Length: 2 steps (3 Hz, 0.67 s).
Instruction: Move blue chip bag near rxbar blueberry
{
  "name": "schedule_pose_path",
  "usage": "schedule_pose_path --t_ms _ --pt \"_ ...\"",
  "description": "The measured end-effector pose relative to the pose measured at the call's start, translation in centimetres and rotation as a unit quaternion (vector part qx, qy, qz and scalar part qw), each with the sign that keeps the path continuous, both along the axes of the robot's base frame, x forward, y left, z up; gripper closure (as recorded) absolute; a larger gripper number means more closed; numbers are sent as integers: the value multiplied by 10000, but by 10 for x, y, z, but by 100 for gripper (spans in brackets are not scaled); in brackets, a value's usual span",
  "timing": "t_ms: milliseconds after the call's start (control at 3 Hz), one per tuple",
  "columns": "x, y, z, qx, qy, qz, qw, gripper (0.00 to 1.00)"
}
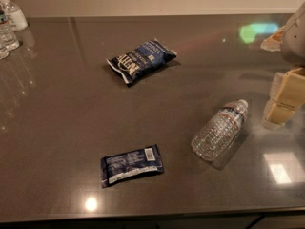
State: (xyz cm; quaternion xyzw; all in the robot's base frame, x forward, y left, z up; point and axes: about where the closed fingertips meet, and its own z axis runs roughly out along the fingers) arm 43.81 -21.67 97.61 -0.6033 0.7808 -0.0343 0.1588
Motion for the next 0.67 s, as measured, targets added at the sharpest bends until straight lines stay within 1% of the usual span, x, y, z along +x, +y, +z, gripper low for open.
schedule_pose_path --t_ms 333,667 --pt "0 0 0 0 -1 0 10000 0" --pt "3 4 2 76 -11 78 9999 0"
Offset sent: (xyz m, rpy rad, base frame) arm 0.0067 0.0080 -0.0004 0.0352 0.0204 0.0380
